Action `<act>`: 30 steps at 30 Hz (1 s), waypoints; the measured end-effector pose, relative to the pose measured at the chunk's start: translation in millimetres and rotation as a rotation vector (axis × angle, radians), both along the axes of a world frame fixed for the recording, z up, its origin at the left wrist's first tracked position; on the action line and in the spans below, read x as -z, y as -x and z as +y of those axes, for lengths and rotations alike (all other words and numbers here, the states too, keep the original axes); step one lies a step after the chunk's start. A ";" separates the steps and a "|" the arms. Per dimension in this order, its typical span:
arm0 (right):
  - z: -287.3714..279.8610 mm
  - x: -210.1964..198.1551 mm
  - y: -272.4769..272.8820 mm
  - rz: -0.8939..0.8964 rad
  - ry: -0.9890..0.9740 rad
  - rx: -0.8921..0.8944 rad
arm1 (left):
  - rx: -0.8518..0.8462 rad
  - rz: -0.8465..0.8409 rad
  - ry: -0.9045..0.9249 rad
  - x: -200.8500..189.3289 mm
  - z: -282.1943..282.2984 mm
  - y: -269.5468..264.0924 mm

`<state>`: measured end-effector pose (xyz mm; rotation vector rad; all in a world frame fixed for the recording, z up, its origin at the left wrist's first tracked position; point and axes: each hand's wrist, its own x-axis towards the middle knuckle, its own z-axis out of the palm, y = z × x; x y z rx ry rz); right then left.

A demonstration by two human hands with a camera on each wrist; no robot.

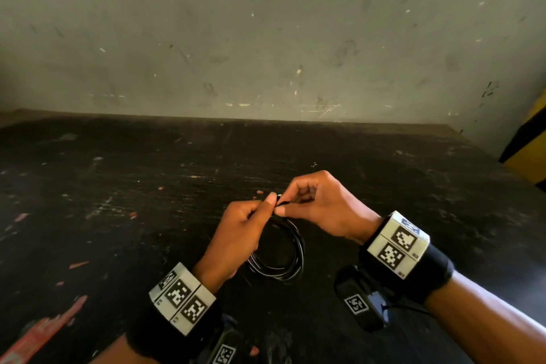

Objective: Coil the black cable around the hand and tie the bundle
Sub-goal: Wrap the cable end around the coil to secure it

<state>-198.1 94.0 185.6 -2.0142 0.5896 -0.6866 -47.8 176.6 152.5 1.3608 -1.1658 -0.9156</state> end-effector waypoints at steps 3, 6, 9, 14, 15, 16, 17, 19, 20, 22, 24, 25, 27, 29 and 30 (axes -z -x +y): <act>1.9 -0.3 0.4 -0.014 -0.048 0.008 | -0.020 -0.044 0.011 1.6 0.6 -0.1; 4.4 0.4 2.5 -0.026 -0.104 0.006 | -0.023 -0.111 0.022 2.6 0.9 0.4; 6.7 0.9 4.0 -0.012 -0.157 0.005 | -0.038 -0.191 0.044 3.4 2.5 0.2; 13.0 6.1 8.9 -0.021 -0.154 0.024 | -0.061 -0.230 0.024 1.1 5.3 -0.6; 13.3 8.0 10.5 -0.014 -0.153 0.027 | -0.045 -0.244 0.016 0.9 5.4 -0.9; 12.7 9.2 11.9 -0.001 -0.161 0.027 | -0.020 -0.262 0.008 0.4 5.6 -1.0; 12.0 10.2 13.4 0.016 -0.184 0.024 | 0.010 -0.276 -0.001 0.6 5.7 -1.0; 9.5 9.7 16.6 0.062 -0.242 0.005 | 0.064 -0.273 -0.019 -0.3 5.6 -1.0; 8.6 8.9 17.9 0.081 -0.262 -0.009 | 0.082 -0.273 -0.023 -1.4 5.1 -1.3; 8.4 8.2 20.0 0.112 -0.262 -0.033 | 0.103 -0.291 -0.018 -2.8 3.3 -0.6; 9.7 10.2 20.8 0.119 -0.256 -0.030 | 0.121 -0.308 -0.006 -4.0 2.6 0.2; 10.8 12.2 20.8 0.103 -0.260 -0.022 | 0.132 -0.308 -0.002 -4.6 2.9 0.5; 12.8 16.3 20.8 0.048 -0.273 0.007 | 0.148 -0.288 -0.002 -5.1 2.9 -0.1; 12.8 20.1 21.3 0.019 -0.279 0.018 | 0.154 -0.266 -0.026 -5.0 2.2 -2.3; 12.7 21.4 21.8 0.019 -0.279 0.012 | 0.156 -0.262 -0.041 -4.4 1.6 -3.5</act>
